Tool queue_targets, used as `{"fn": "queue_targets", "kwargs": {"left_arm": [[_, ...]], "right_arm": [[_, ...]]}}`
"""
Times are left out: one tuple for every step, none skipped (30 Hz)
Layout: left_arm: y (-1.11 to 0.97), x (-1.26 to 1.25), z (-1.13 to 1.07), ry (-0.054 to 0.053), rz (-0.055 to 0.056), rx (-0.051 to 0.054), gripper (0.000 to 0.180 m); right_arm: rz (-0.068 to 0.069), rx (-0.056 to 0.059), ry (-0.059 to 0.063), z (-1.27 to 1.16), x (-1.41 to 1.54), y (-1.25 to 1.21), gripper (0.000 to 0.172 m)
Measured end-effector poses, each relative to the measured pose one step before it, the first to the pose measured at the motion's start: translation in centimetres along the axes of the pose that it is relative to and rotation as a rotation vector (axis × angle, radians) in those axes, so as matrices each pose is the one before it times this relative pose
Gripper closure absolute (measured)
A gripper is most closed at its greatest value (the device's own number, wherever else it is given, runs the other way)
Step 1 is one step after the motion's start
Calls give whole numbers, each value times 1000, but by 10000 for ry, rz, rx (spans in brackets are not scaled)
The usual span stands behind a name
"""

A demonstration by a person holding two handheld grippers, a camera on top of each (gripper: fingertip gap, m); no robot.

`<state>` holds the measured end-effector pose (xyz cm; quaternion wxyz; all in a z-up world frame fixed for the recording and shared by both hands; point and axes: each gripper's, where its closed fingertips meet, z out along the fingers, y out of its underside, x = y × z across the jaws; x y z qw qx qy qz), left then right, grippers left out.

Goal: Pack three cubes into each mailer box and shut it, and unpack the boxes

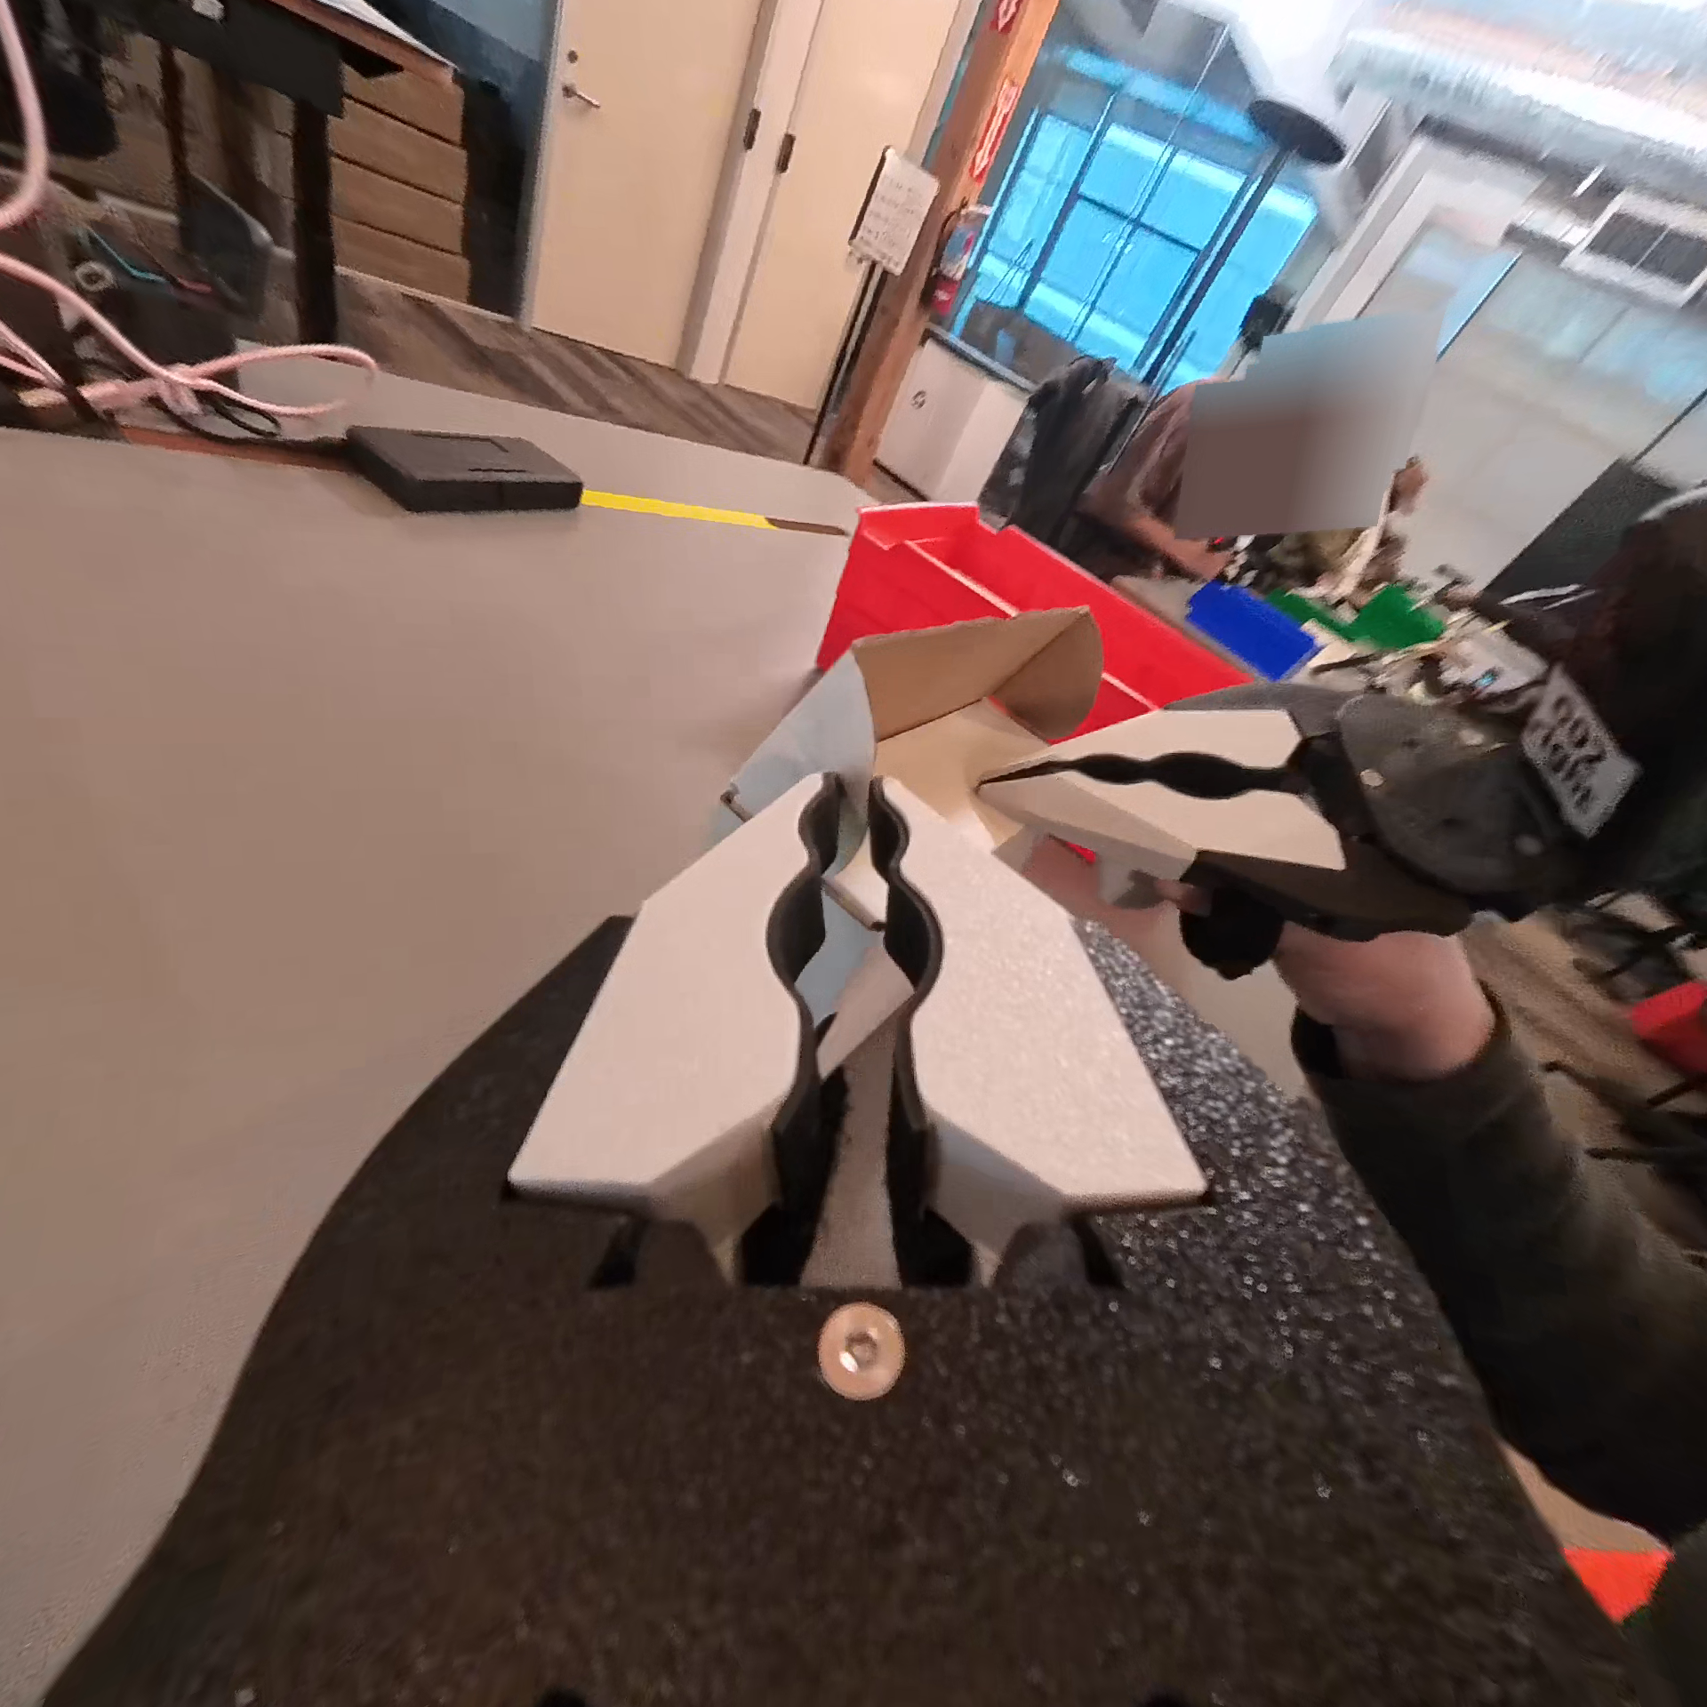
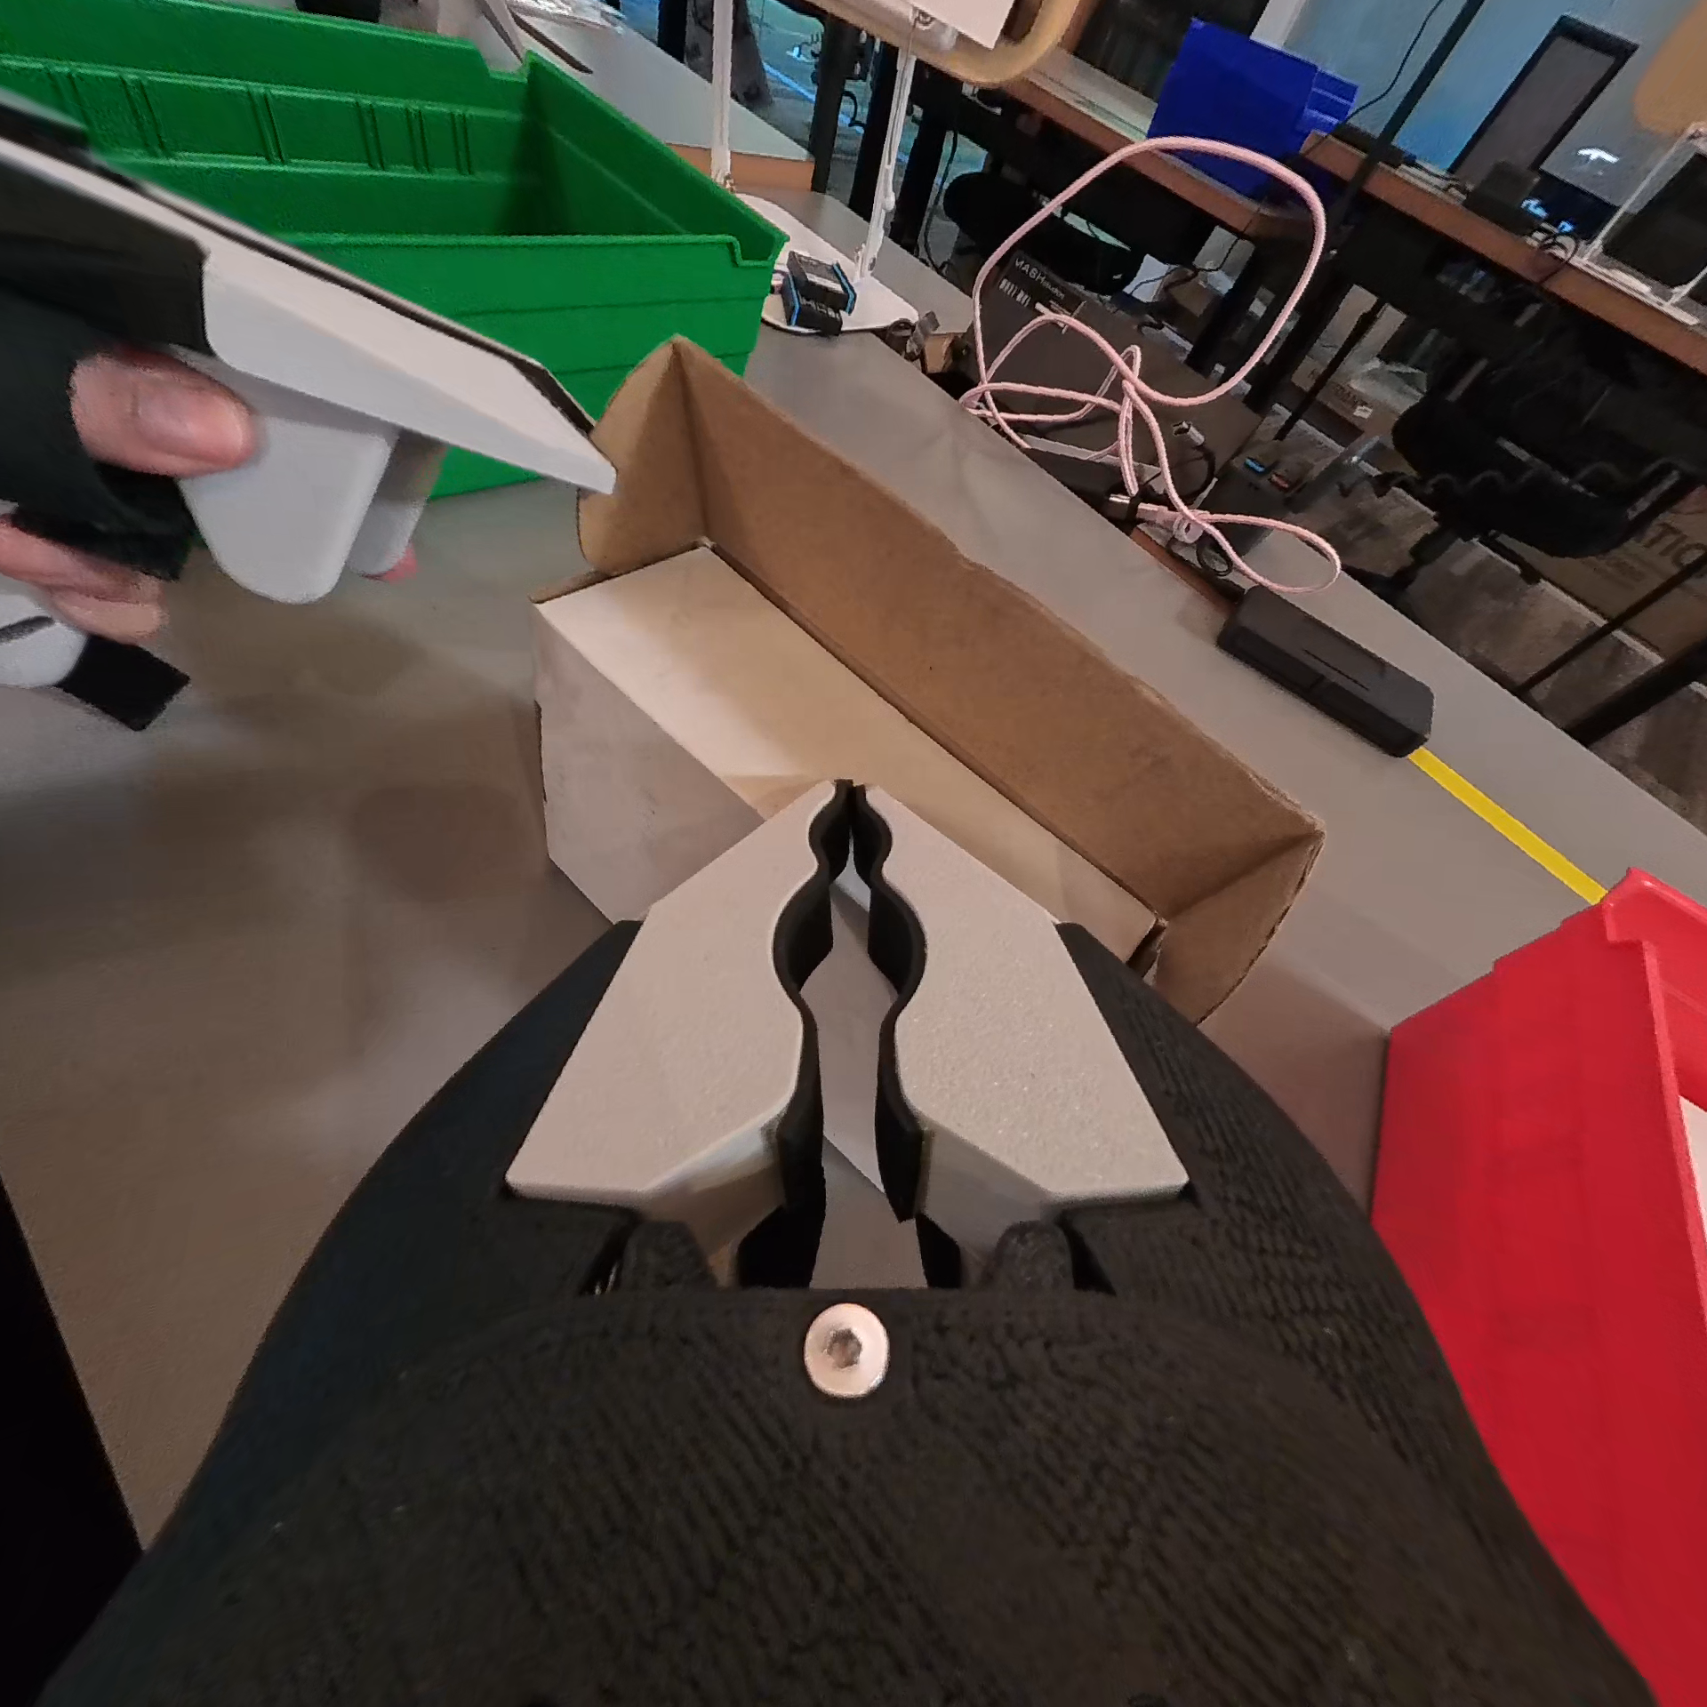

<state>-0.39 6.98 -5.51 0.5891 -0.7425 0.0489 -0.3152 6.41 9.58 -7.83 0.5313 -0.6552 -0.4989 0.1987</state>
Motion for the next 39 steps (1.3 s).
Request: {"fn": "queue_targets", "kwargs": {"left_arm": [[-24,1,4,138,-195,87,176],[-28,19,12,81,-109,75,176],[-52,50,4,113,-132,89,176],[-77,9,5,119,-130,112,176],[-85,-20,1,103,-61,123,176],[-29,1,15,95,-138,80,176],[2,13,39,71,-102,17,176],[23,16,18,11,24,-10,175],[61,-5,11,-46,102,-42,176],[62,4,8,-111,195,-53,175],[90,-12,6,-165,277,-77,175],[113,-9,-38,-205,356,-112,176],[189,-33,-45,-220,394,-177,176],[187,-18,-78,-190,338,-160,177],[165,8,-83,-137,258,-117,177],[193,12,-45,-88,169,-115,177],[154,5,-30,-68,119,-90,178],[121,12,-21,-64,108,-60,178],[89,10,-18,-62,94,-41,178],[23,12,-20,-50,56,-6,178],[24,12,12,-31,19,-6,179],[4,79,25,27,4,2,179],[-5,104,9,40,-4,20,179],[-3,108,-8,19,34,50,179],[1,76,-50,-28,52,53,179],[-7,58,-112,-50,83,57,178],[-178,35,-197,-98,106,135,173],[-346,-18,-291,-172,182,215,162],[-562,-47,-373,-242,312,301,152],[-760,13,-431,-296,463,415,149],[-887,151,-416,-301,610,470,149],[-976,420,-340,-210,780,487,150],[-922,732,-181,-61,910,437,155],[-756,1008,-6,108,910,328,160],[-510,1320,185,334,842,168,164],[-240,1550,378,539,738,1,165],[67,1567,558,611,581,-160,163],[294,1387,691,557,410,-279,158],[442,1122,765,441,292,-345,151]], "right_arm": [[21,6,8,5,7,5,172],[7,3,2,-1,11,1,172],[1,3,-4,2,-7,-5,172],[11,0,-7,2,4,5,172],[12,0,-2,-7,4,-4,172],[-5,0,6,12,5,4,172],[-14,6,11,19,5,-9,172],[2,4,7,2,-2,2,172],[5,0,4,5,10,1,172],[-1,4,4,6,4,3,172],[3,5,3,12,8,2,172],[5,0,-2,-3,-4,-10,172],[-3,-8,0,8,7,7,172],[-18,-6,7,-6,1,2,172],[-22,1,10,-8,-11,0,172],[-12,7,7,-2,-2,-2,172],[1,7,-2,6,7,4,172],[3,12,-3,-8,2,-7,172],[-16,27,2,-7,5,-30,172],[-76,24,-25,-61,-17,-47,172],[-60,-11,-183,-217,-225,-74,172],[115,61,-524,-405,-661,-299,172],[272,286,-497,-648,-517,-695,172],[205,329,-220,-831,-5,-779,172],[31,195,109,-963,533,-624,172],[-55,111,409,-1012,1014,-438,172],[-42,72,490,-1014,1183,-275,172],[15,66,388,-932,1062,-176,172],[104,49,259,-792,905,-63,172],[165,-32,65,-619,620,93,153],[222,-183,-21,-426,490,328,151],[175,-178,-43,-277,404,382,147],[77,-118,-22,-163,370,363,147],[40,-134,-100,-62,210,410,146],[97,-200,-253,22,-51,516,146],[126,-231,-423,81,-354,551,146],[63,-276,-432,125,-405,615,145],[2,-259,-223,124,-155,592,145],[-46,-255,-113,139,-52,557,146]]}}
